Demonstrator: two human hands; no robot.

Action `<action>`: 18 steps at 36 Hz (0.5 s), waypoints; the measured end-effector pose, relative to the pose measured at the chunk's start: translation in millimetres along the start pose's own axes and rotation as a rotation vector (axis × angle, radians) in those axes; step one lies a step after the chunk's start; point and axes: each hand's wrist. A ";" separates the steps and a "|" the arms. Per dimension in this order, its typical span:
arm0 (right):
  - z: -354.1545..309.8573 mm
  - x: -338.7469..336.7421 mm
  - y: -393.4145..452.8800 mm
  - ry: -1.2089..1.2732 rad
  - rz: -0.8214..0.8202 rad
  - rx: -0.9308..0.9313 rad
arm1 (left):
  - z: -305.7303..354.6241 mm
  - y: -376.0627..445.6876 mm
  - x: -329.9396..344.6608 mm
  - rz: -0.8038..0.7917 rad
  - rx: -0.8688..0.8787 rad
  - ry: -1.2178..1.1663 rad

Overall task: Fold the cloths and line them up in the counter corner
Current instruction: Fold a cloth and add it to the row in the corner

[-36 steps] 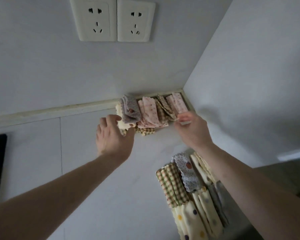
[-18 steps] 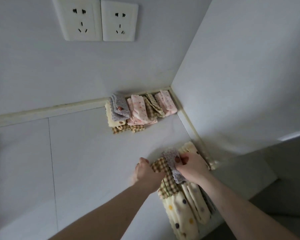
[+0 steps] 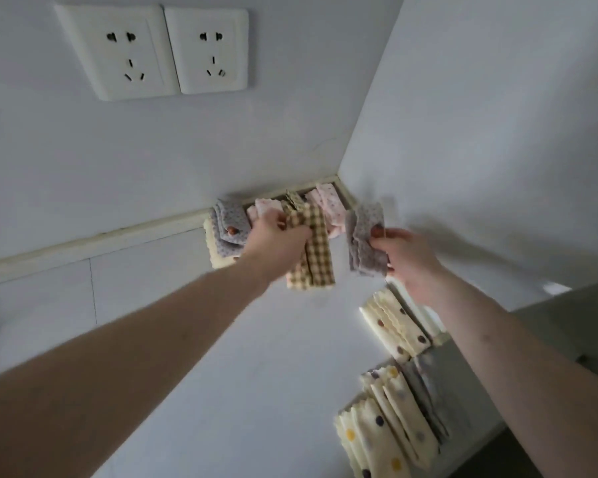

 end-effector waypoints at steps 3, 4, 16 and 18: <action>-23.4 15.4 21.5 0.009 0.021 -0.103 | 21.6 32.8 -10.9 0.110 -0.013 0.005; -28.7 21.0 29.2 -0.003 0.040 -0.129 | 25.0 45.1 -11.9 0.136 -0.033 0.008; -43.2 61.1 97.4 -0.178 0.092 -0.215 | 35.5 120.6 1.4 0.144 -0.141 0.172; -40.2 65.5 103.5 -0.273 0.104 -0.213 | 34.0 120.0 2.6 0.149 -0.088 0.366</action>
Point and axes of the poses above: each hand's wrist, its own y-axis towards the middle knuckle, its own x-axis out of the palm, z = x × y, and after that the axes turned 10 degrees about y, right-handed
